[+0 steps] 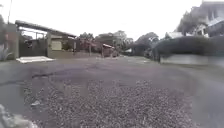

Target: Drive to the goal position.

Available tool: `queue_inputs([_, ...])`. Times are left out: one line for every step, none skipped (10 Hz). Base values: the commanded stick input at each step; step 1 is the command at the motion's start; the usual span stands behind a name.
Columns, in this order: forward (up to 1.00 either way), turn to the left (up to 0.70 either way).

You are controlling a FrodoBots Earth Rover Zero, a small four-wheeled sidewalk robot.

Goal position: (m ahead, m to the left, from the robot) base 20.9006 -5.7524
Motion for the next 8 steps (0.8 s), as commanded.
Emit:
queue_inputs([0.7,0.0])
queue_inputs([0.7,0.0])
queue_inputs([0.7,0.0])
queue_inputs([0.7,0.0])
queue_inputs([0.7,0.0])
queue_inputs([0.7,0.0])
queue_inputs([0.7,0.0])
queue_inputs([0.7,0.0])
